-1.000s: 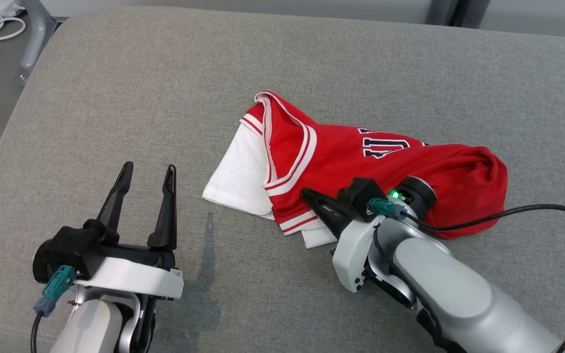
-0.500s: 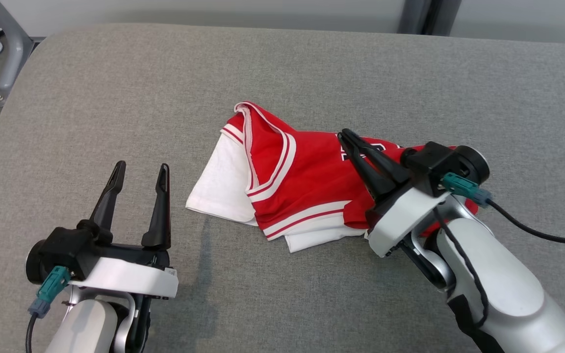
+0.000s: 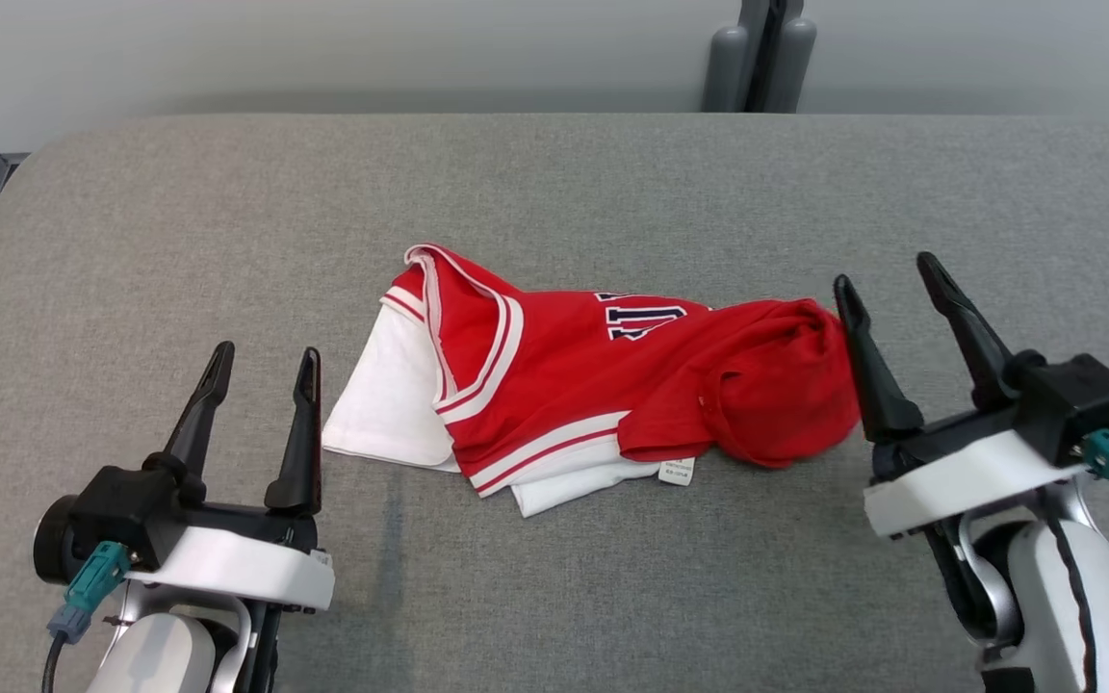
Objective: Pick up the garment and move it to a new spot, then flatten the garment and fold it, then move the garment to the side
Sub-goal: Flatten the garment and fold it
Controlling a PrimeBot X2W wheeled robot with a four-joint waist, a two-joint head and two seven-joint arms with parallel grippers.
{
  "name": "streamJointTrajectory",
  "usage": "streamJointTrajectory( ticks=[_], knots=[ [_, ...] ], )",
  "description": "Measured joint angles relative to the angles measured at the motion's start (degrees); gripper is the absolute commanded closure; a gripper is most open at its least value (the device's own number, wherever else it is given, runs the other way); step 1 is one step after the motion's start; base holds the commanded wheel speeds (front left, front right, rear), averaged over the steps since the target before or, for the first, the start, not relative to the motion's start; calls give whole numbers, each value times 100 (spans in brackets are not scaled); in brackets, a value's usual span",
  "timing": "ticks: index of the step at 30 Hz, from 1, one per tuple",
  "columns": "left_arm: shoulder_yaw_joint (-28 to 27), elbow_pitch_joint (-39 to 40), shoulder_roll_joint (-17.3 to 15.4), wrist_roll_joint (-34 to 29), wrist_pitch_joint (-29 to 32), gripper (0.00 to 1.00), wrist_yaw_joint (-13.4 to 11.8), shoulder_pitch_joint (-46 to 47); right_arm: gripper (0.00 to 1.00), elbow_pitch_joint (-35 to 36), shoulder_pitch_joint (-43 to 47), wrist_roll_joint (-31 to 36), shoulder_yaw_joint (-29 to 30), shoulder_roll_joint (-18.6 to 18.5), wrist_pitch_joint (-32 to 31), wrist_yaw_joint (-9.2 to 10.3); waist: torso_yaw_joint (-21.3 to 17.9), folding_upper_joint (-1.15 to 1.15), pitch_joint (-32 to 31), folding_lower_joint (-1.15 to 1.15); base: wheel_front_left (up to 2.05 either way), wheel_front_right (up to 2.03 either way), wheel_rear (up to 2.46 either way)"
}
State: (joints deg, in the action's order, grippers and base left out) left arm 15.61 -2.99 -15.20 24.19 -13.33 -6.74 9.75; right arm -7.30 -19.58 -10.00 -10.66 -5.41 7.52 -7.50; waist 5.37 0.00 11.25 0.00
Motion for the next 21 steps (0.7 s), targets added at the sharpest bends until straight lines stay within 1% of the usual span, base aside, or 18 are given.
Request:
streamJointTrajectory(
  ticks=[1, 2, 7, 17, 21],
  knots=[
    [3, 40, -19, 1, 30, 0, -23, -64, 0, 164, 222, 65, 256, 35, -56, 0, -66, 0, -72, 0, 0, 0, 0],
    [9, 58, -30, 1, 51, 0, -37, -96, 0, 238, 341, 98, 376, 53, -99, 0, -98, 0, -109, 0, 0, 0, 0],
    [18, 145, -108, 2, 136, 0, -87, -265, 0, 535, 965, 157, 777, 147, -247, 0, -232, 0, -300, 0, 0, 0, 0],
    [55, 357, -221, 47, 375, 0, -191, -639, 0, 973, 1889, 194, 1039, 231, -502, 0, -419, 0, -638, 0, 0, 0, 0],
    [74, 422, -240, 63, 423, 0, -235, -744, 0, 1091, 2013, 194, 1067, 243, -559, 0, -442, 0, -691, 0, 0, 0, 0]
  ],
)
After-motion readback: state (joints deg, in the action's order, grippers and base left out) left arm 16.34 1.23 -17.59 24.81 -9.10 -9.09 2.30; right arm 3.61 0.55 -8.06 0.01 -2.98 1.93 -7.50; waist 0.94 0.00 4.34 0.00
